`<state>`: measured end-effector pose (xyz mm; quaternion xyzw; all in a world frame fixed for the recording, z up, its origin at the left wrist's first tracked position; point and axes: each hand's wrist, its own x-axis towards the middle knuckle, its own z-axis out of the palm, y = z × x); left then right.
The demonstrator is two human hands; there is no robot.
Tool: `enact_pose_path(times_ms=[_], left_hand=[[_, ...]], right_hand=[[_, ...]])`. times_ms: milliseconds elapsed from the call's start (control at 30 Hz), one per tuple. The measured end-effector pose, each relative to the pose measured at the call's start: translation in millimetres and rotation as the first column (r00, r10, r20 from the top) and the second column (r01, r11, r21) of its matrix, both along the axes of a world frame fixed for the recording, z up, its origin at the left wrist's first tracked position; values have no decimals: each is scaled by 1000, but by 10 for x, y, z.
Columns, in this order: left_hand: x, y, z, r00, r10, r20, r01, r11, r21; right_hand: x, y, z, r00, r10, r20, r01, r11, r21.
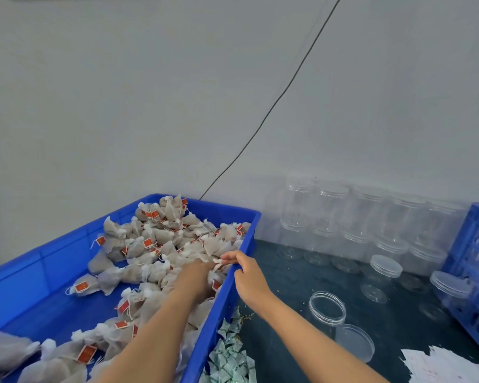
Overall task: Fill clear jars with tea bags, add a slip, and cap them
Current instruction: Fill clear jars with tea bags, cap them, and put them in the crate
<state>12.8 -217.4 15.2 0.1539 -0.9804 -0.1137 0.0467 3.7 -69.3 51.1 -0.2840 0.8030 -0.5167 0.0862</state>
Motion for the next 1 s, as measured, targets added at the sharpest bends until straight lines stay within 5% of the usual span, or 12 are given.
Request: enact_pose_path(times_ms=[167, 433, 700, 1000], left_hand=[[42, -59, 154, 993, 22, -115, 8, 969, 248], [210, -196, 685, 939, 53, -340, 86, 920, 382], [382, 19, 1031, 932, -86, -352, 220, 906, 362], [411, -47, 968, 938, -118, -327, 237, 905, 353]], right_hand=[[-19, 40, -7, 1000, 27, -12, -26, 1000, 10], [-58, 151, 102, 995, 23, 101, -5, 984, -176], [32, 92, 388, 984, 179, -4, -173, 942, -288], [-1, -47, 359, 968, 74, 238, 14, 938, -347]])
